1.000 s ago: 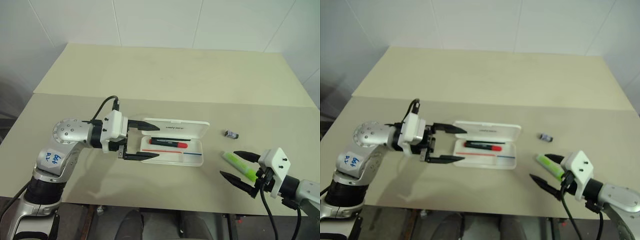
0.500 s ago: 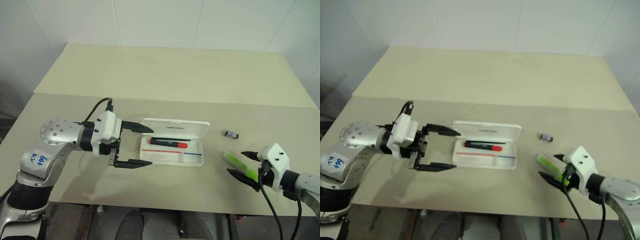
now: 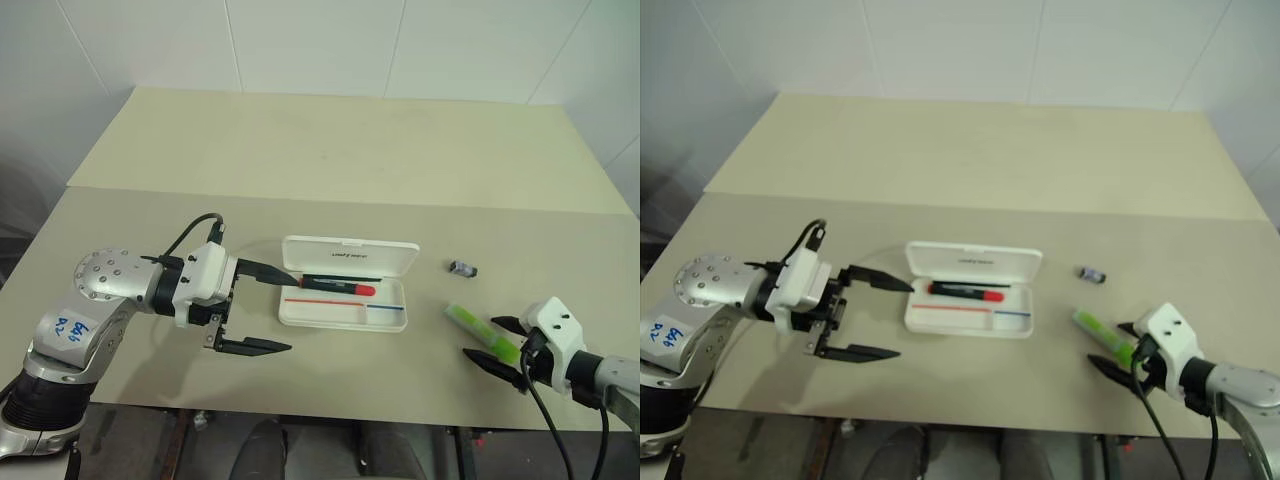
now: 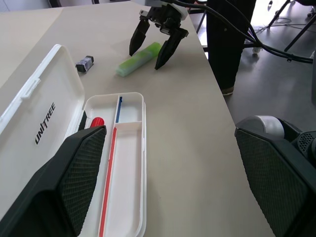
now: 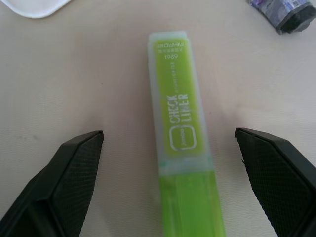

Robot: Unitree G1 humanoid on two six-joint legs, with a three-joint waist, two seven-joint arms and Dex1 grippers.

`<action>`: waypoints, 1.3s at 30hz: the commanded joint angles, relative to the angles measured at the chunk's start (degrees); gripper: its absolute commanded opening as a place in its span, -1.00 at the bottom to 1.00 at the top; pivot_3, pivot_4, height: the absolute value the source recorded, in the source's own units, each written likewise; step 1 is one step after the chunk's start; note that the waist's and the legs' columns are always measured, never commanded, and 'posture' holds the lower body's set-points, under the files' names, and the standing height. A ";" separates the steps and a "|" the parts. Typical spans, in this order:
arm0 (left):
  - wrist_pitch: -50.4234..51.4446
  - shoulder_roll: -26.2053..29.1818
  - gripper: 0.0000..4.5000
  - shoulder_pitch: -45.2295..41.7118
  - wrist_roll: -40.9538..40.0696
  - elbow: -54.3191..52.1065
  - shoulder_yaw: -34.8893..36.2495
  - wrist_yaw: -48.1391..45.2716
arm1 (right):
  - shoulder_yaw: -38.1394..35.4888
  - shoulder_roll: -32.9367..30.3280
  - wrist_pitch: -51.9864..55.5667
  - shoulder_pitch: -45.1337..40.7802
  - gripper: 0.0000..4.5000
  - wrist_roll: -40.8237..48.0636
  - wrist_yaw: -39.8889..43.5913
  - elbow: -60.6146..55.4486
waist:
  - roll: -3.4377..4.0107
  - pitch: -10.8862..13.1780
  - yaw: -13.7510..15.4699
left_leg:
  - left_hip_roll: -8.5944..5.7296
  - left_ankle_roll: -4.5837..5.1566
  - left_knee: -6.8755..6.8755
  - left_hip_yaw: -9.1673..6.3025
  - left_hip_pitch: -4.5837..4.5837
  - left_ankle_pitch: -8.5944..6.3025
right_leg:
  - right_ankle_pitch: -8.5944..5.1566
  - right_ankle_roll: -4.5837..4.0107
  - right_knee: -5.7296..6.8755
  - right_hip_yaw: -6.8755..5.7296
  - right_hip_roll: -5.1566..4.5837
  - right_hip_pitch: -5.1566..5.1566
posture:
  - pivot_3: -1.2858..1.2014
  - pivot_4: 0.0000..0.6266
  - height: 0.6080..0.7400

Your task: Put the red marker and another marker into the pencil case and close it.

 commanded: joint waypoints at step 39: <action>-13.50 3.11 1.00 3.49 7.22 9.17 2.44 -4.28 | 20.36 2.78 20.97 -27.33 -0.51 11.40 -5.29 -20.37 | 0.14 0.23 -1.31 | 0.09 0.14 -0.31 0.30 -0.11 -0.06 | 0.20 0.31 -0.20 0.48 0.12 -0.35 | 0.03 -0.52 1.00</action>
